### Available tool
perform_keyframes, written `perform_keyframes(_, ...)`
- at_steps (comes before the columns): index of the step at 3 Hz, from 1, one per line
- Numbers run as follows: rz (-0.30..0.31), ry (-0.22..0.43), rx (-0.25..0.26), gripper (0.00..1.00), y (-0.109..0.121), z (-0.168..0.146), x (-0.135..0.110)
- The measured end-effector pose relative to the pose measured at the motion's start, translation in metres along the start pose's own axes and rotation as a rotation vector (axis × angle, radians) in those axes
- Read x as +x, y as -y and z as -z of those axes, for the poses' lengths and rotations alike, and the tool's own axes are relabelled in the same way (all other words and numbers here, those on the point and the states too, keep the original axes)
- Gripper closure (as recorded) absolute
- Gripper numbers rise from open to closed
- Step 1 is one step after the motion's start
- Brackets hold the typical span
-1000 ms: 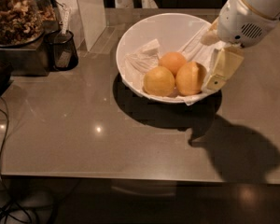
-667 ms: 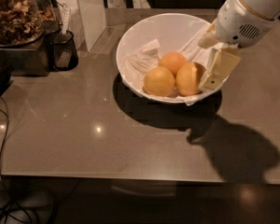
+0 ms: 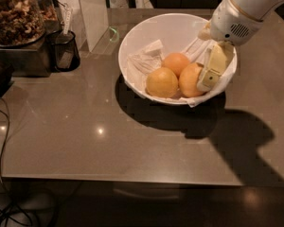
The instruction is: Pick orange from white bowl
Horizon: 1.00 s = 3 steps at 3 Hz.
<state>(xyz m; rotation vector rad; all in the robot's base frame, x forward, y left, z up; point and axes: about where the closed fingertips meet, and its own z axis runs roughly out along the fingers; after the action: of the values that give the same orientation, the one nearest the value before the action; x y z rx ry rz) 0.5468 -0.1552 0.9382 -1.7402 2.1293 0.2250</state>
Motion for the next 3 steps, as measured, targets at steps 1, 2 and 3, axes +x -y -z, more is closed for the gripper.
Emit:
perform_keyframes(1, -0.04, 0.027, -0.002, 0.02, 0.015, -0.01, 0.004)
perform_keyframes(2, -0.096, 0.049, 0.005, 0.01, 0.024, -0.017, 0.013)
perform_keyframes(3, -0.164, 0.07, 0.015, 0.06, 0.028, -0.026, 0.023)
